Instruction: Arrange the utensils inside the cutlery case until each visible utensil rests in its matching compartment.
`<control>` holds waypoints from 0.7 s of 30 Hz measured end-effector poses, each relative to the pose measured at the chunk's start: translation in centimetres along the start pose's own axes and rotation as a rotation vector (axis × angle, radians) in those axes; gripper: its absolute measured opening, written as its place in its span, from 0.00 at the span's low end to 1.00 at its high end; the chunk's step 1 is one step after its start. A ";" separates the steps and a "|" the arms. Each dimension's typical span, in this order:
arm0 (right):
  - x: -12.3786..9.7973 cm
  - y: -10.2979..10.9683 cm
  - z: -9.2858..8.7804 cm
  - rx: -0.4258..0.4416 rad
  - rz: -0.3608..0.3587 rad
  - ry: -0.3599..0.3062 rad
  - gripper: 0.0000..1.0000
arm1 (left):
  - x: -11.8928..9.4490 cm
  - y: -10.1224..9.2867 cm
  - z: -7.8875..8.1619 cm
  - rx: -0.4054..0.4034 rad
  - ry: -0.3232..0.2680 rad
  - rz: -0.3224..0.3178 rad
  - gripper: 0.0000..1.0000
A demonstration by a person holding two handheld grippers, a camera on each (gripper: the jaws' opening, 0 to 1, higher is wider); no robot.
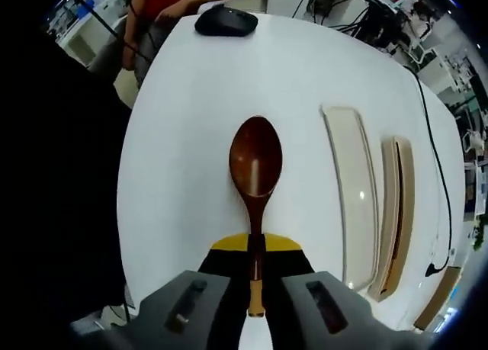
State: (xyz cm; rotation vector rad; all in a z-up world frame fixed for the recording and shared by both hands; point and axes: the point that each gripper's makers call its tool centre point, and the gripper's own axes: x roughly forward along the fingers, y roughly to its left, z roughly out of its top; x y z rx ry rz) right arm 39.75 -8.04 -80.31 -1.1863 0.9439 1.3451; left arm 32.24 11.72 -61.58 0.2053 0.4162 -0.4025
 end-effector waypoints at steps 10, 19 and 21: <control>-2.2 -1.4 -0.7 0.037 -0.060 -0.040 0.00 | 2.7 -1.0 1.2 0.035 -0.020 -0.073 0.83; -3.9 -2.3 -2.1 0.085 -0.103 -0.057 0.00 | 4.8 -1.7 2.9 0.061 -0.051 -0.126 0.83; -4.1 -2.5 -2.4 0.094 -0.111 -0.053 0.00 | 5.2 -1.9 3.1 0.066 -0.055 -0.138 0.83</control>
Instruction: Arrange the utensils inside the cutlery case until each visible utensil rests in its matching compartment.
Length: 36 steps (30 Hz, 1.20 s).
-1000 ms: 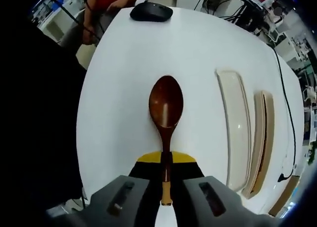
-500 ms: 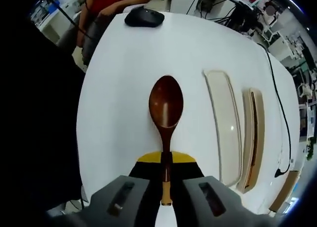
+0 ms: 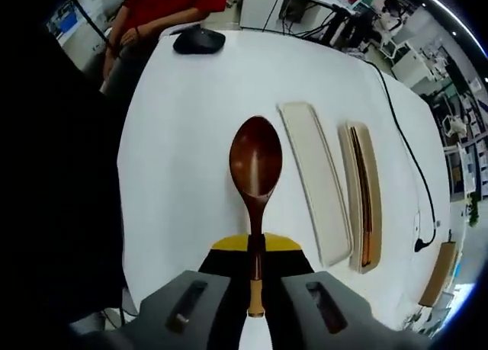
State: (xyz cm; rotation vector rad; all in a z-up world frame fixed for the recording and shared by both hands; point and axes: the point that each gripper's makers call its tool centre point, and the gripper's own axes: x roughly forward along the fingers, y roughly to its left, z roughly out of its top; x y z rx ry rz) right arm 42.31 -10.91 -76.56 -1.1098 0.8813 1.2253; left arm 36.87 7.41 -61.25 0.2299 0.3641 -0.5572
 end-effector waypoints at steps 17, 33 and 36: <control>-1.9 -2.3 -2.2 0.032 -0.061 0.022 0.00 | 1.9 0.3 -0.3 0.022 -0.005 -0.064 0.83; -3.9 -5.6 -4.8 0.067 -0.127 0.037 0.00 | 5.7 -1.4 1.4 0.065 0.003 -0.165 0.83; -4.2 -6.5 -5.0 0.074 -0.137 0.036 0.00 | 6.5 -1.3 1.5 0.071 0.010 -0.183 0.83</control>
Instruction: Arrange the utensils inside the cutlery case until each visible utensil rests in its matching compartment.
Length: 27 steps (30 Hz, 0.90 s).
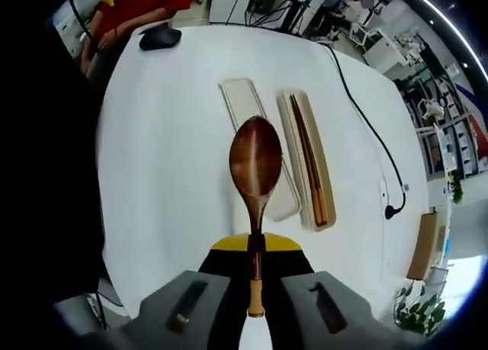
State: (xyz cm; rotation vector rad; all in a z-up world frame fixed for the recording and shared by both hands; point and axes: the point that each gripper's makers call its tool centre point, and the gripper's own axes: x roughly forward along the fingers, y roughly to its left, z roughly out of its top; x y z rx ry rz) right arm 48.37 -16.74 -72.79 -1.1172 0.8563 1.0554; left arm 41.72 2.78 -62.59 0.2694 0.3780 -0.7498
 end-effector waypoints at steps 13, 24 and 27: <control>1.0 -4.0 0.9 0.008 -0.009 0.016 0.00 | 1.1 1.4 -0.7 -0.035 0.010 -0.030 0.83; 3.7 -6.4 3.6 -0.044 0.014 0.029 0.00 | 1.8 2.0 -2.2 -0.077 0.022 -0.054 0.83; 4.5 -6.8 4.3 -0.058 0.027 0.029 0.00 | 1.9 2.0 -2.4 -0.085 0.020 -0.059 0.83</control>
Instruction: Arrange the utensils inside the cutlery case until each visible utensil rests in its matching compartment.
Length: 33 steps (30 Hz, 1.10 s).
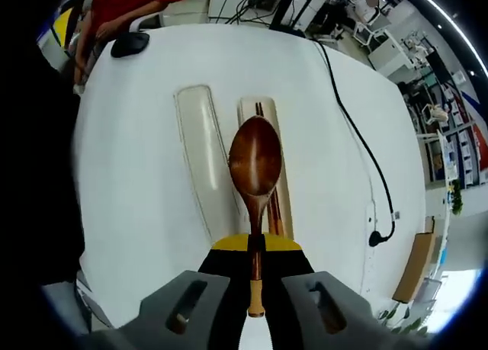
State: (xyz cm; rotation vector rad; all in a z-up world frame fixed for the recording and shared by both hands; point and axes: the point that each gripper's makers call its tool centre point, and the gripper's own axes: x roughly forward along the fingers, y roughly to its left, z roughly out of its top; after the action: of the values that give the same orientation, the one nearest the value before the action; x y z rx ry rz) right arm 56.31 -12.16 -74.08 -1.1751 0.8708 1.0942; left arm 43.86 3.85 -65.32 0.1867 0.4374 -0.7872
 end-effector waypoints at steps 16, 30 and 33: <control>5.4 -0.6 3.9 -0.032 0.086 -0.035 0.00 | 2.4 -0.2 -1.0 -0.068 0.016 -0.022 0.83; 7.4 -0.7 5.1 -0.013 0.125 -0.073 0.00 | 3.4 -0.2 -0.6 -0.092 0.015 -0.048 0.83; 7.5 -0.6 5.5 0.014 0.146 -0.096 0.00 | 3.7 -0.3 -0.6 -0.091 0.019 -0.052 0.83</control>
State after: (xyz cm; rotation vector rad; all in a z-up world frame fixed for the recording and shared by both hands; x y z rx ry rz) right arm 58.77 -5.30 -79.90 -1.0510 0.8983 1.2506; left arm 45.75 1.51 -67.53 0.0978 0.4968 -0.8153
